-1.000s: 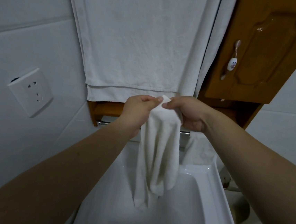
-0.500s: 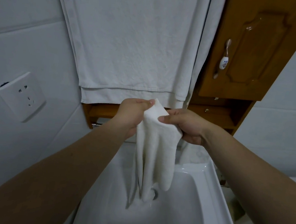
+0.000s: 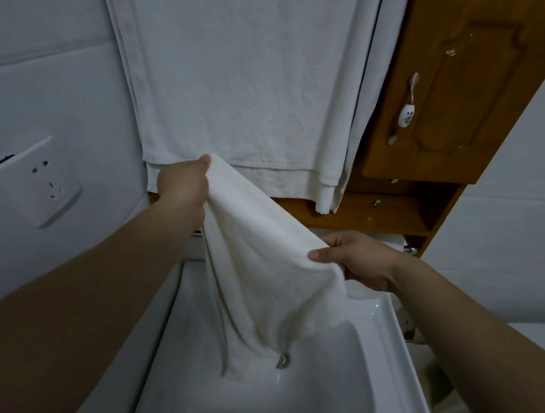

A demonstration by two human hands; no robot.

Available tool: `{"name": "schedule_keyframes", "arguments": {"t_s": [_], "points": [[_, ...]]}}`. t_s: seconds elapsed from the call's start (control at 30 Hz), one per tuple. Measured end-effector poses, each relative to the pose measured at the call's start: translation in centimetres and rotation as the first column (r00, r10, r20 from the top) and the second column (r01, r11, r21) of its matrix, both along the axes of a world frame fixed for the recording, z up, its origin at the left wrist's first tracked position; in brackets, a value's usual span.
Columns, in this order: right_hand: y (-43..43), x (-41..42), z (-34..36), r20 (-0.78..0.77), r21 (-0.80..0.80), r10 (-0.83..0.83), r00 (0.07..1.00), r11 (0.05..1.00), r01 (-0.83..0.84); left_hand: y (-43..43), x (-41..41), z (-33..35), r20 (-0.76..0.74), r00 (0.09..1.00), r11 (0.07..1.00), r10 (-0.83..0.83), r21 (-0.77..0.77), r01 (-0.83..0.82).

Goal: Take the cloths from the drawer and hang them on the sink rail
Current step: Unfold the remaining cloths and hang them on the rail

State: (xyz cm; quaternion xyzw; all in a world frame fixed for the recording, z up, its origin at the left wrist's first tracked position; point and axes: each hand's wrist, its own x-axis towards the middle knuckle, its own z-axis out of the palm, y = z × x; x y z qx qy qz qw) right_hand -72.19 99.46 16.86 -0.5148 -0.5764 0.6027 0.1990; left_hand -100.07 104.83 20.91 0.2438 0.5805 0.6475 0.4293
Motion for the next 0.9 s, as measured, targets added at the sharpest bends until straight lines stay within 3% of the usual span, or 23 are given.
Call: {"name": "schedule_keyframes", "arguments": {"t_s": [0.2, 0.3, 0.43, 0.57, 0.63, 0.77, 0.9], "points": [[1.0, 0.9, -0.8, 0.331, 0.126, -0.083, 0.94, 0.991, 0.043, -0.7, 0.2, -0.6, -0.055, 0.998, 1.0, -0.019, -0.025, 0.018], [1.3, 0.2, -0.1, 0.461, 0.332, -0.212, 0.862, 0.942, 0.054, -1.6, 1.5, -0.2, -0.164, 0.981, 0.994, -0.107, -0.01, 0.107], [1.3, -2.7, 2.9, 0.076, 0.428, -0.229, 0.971, 0.886, 0.175, -3.5, 4.7, 0.6, -0.44, 0.87, 0.957, -0.222, 0.073, 0.281], [2.0, -6.1, 5.9, -0.216, 0.392, -0.098, 0.972, 0.903, 0.178, -4.5, 7.3, 1.3, -0.487, 0.8, 0.896, -0.35, 0.074, 0.437], [2.2, -6.8, 7.0, -0.256, 0.418, -0.094, 0.962, 0.887, 0.198, -4.6, 7.7, 1.3, -0.502, 0.783, 0.881, -0.368, 0.082, 0.466], [2.4, -7.1, 7.5, -0.255, 0.457, -0.108, 0.961, 0.862, 0.218, -4.5, 6.8, 0.9, -0.371, 0.83, 0.868, -0.416, 0.11, 0.484], [2.4, -7.4, 6.9, -0.323, 0.351, -0.08, 0.943, 0.915, 0.198, -4.3, 6.0, 0.5, -0.081, 0.897, 0.877, -0.435, 0.188, 0.442]]}}
